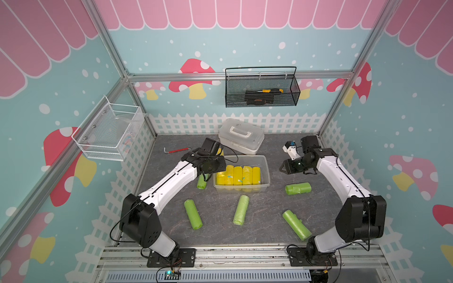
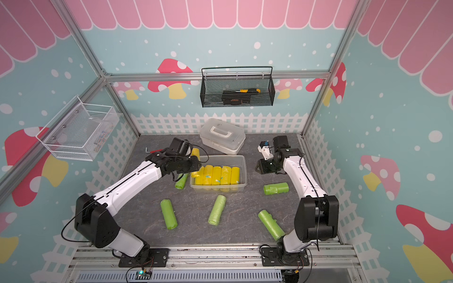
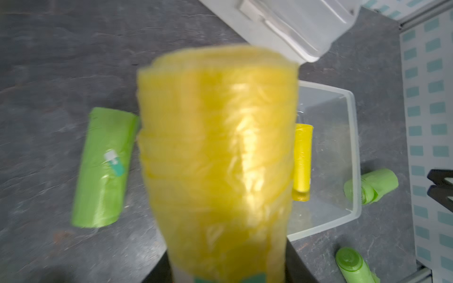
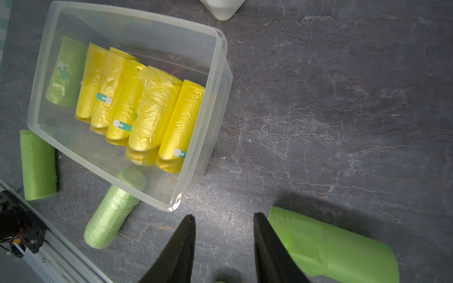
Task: Put the roll of trash bags into the storage box
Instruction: Pick up the roll of trash bags from the center of the board, then place the roll of trash bags in the storage box.
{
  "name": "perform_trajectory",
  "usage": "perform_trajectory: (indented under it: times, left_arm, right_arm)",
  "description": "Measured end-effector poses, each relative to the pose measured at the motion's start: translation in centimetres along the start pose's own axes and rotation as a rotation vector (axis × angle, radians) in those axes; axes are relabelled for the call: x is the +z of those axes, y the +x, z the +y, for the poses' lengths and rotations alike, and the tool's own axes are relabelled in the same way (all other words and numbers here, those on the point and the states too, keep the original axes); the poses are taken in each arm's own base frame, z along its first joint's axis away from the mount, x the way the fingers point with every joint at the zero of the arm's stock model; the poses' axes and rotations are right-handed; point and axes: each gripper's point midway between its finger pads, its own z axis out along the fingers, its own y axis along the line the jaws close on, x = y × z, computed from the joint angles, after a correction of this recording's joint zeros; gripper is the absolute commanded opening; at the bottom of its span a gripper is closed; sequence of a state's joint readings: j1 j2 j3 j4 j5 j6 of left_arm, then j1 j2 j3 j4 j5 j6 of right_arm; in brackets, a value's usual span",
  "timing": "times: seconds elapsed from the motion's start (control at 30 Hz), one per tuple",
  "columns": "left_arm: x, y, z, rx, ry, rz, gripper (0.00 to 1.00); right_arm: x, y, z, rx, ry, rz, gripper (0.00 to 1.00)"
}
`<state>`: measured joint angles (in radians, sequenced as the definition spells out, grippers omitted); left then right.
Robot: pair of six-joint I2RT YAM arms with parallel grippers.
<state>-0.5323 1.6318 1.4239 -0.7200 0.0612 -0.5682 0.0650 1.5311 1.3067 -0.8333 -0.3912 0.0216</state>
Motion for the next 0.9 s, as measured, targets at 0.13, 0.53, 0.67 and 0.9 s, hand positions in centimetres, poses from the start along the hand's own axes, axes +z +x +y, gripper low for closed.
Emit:
perform_trajectory:
  times: [0.13, 0.53, 0.67, 0.9]
  left_arm:
    - [3.4, 0.2, -4.8, 0.066, 0.068, 0.055, 0.43]
    - [13.0, 4.0, -12.2, 0.136, 0.175, 0.231, 0.43]
    - [14.8, 5.4, -12.9, 0.139, 0.186, 0.276, 0.43]
    - [15.6, 6.0, -13.5, 0.102, 0.197, 0.301, 0.45]
  right_arm:
    - [-0.8, 0.1, 0.0, 0.005, 0.010, -0.020, 0.41]
    - [-1.1, 0.9, -0.4, 0.025, 0.026, -0.006, 0.41]
    - [-1.1, 0.9, -0.4, 0.027, 0.027, -0.007, 0.41]
    - [-1.1, 1.0, -0.5, 0.029, 0.027, -0.005, 0.41]
